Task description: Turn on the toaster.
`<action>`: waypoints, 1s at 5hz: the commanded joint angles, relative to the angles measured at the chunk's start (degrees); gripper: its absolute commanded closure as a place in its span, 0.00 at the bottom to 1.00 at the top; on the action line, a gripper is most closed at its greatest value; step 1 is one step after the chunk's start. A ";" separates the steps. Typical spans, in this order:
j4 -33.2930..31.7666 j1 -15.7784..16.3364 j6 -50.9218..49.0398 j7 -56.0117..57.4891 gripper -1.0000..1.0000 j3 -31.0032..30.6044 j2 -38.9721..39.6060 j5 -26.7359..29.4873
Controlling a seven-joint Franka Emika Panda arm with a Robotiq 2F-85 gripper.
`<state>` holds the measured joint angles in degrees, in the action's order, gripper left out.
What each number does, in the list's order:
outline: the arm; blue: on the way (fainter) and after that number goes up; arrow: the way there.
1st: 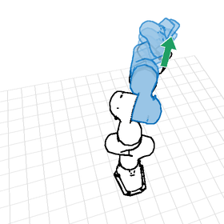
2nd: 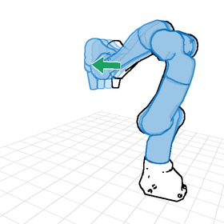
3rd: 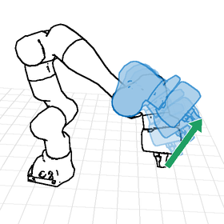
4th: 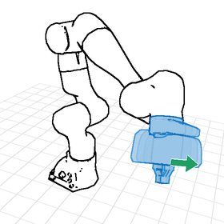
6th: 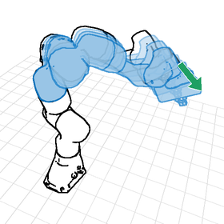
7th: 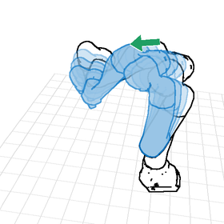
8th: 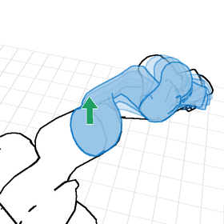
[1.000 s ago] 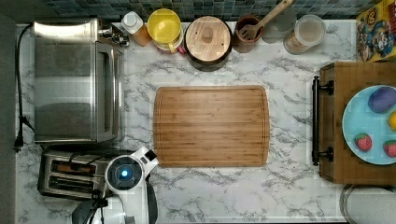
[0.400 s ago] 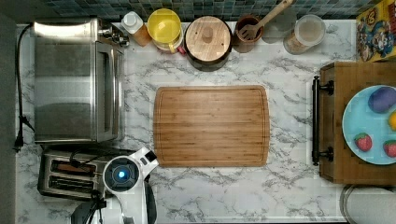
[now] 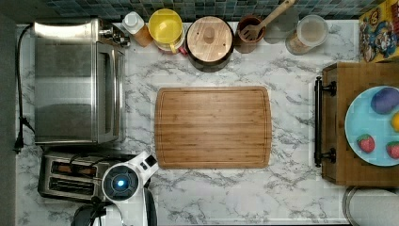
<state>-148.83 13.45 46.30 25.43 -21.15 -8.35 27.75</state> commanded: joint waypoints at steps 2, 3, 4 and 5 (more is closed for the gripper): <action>-7.27 -1.63 3.74 -0.46 1.00 1.16 4.15 -0.34; -7.28 -1.44 3.74 -0.47 1.00 1.34 4.15 -0.38; -7.25 -1.14 3.75 -0.49 1.00 1.66 4.16 -0.39; -7.29 -1.08 3.77 -0.51 1.00 1.72 4.16 -0.41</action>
